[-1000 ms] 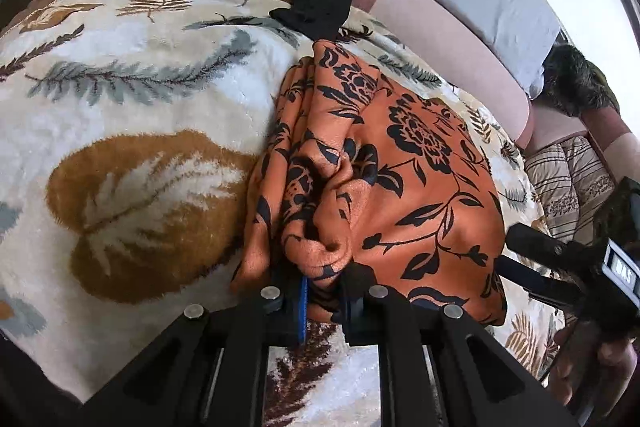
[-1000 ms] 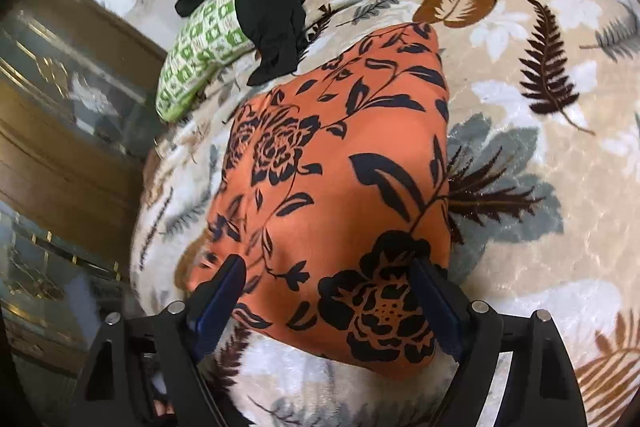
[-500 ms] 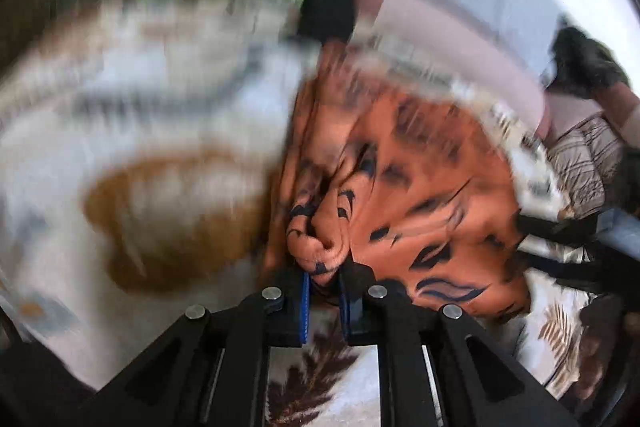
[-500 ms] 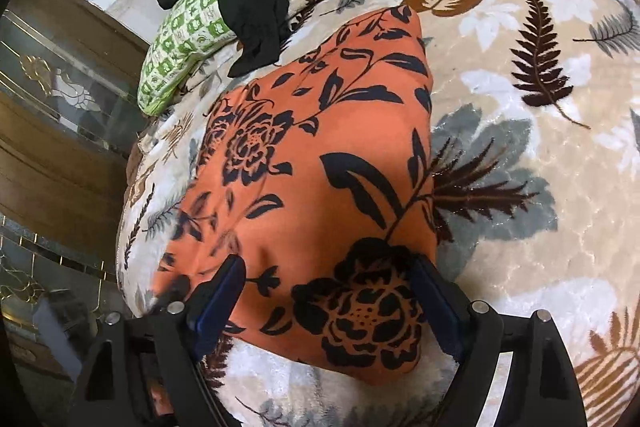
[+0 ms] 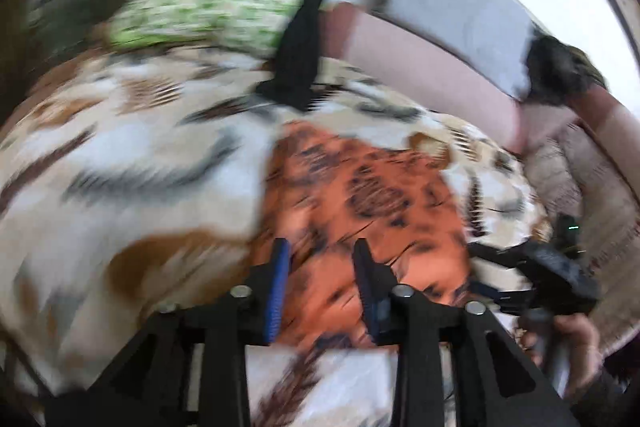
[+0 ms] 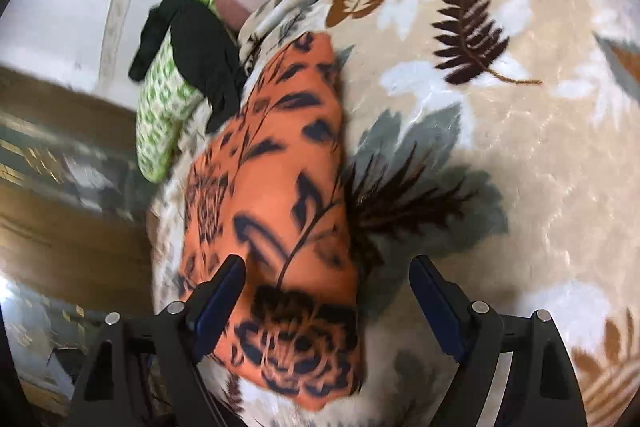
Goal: Fold small clothes
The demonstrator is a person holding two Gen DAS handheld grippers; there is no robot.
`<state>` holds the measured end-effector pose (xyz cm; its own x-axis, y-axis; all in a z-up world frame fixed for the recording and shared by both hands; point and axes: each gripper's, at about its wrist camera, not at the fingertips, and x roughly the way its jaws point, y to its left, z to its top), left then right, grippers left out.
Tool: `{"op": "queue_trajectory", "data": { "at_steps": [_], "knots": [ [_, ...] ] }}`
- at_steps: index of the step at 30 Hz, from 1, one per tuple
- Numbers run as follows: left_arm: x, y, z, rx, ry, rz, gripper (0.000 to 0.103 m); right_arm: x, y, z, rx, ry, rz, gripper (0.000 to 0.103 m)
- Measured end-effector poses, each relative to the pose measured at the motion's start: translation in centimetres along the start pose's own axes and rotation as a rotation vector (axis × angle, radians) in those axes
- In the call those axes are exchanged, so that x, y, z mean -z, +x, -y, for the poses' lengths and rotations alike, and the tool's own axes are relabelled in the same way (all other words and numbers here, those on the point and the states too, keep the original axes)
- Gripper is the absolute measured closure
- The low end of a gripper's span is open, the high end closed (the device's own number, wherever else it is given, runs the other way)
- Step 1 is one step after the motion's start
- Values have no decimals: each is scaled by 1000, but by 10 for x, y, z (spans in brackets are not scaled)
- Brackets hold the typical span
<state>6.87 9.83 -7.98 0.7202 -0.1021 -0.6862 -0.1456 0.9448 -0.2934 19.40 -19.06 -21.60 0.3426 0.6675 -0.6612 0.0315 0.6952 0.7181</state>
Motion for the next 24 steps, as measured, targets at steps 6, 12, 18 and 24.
{"op": "queue_trajectory", "data": {
  "at_steps": [6, 12, 18, 24],
  "knots": [
    [-47, 118, -26, -131, 48, -205, 71, -24, 30, 4, -138, 53, -47, 16],
    [-22, 132, -52, -192, -8, -195, 50, -29, 37, -21, -122, -31, -47, 63],
    [-27, 127, -54, -152, -50, -222, 50, -31, 33, 1, -109, 53, -52, 32],
    [-25, 128, -51, -152, -14, -227, 49, -63, 34, 9, -201, 120, 18, 32]
  ]
}}
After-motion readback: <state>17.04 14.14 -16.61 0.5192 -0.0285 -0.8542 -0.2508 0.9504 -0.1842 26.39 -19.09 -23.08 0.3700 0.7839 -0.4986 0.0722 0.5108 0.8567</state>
